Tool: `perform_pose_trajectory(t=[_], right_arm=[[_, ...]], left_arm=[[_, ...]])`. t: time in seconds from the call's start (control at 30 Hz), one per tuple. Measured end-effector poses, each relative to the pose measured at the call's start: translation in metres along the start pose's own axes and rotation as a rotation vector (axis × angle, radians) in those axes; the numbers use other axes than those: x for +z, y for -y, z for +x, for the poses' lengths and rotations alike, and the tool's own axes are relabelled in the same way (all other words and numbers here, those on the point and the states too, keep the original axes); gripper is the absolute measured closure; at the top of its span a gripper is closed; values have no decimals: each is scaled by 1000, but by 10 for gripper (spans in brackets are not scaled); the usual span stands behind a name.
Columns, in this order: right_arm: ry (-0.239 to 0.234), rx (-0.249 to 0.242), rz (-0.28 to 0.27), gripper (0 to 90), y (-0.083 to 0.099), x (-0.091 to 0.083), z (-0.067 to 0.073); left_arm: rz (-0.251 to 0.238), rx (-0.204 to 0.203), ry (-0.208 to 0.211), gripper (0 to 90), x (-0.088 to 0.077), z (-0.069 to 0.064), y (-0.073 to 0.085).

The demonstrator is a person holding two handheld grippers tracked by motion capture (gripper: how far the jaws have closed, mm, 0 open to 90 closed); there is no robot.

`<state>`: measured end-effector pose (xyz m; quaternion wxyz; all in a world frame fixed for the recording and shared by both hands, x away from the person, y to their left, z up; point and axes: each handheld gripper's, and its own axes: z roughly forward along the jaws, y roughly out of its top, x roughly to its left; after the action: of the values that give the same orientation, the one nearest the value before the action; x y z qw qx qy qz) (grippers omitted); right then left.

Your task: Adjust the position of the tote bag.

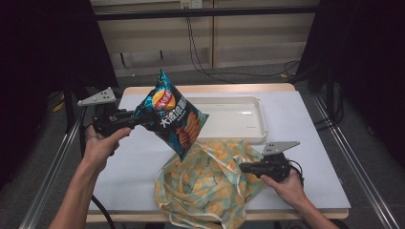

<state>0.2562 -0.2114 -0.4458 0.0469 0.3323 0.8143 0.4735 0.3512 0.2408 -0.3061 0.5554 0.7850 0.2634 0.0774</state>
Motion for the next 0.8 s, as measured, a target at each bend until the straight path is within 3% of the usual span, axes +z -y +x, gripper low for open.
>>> perform_pose_trajectory(t=[0.2, 0.33, 0.53, 0.63, 0.8], right_arm=[[-13, -12, -51, 660, -5, -5, 2], [-5, -17, -95, 615, -7, -10, 7], [-5, -23, -108, 550, -13, -7, 8], [-5, -41, -97, 592, -13, -5, 11], [-29, -40, -78, 850, -9, -6, 11]], left_arm=[[-14, -14, -1, 799, 3, 7, -1], [-9, 1, -15, 799, 0, 11, -9], [-8, 2, -25, 798, 3, 16, -18], [10, 20, -21, 798, 11, 16, -21], [17, 28, -22, 799, 24, 18, -29]])
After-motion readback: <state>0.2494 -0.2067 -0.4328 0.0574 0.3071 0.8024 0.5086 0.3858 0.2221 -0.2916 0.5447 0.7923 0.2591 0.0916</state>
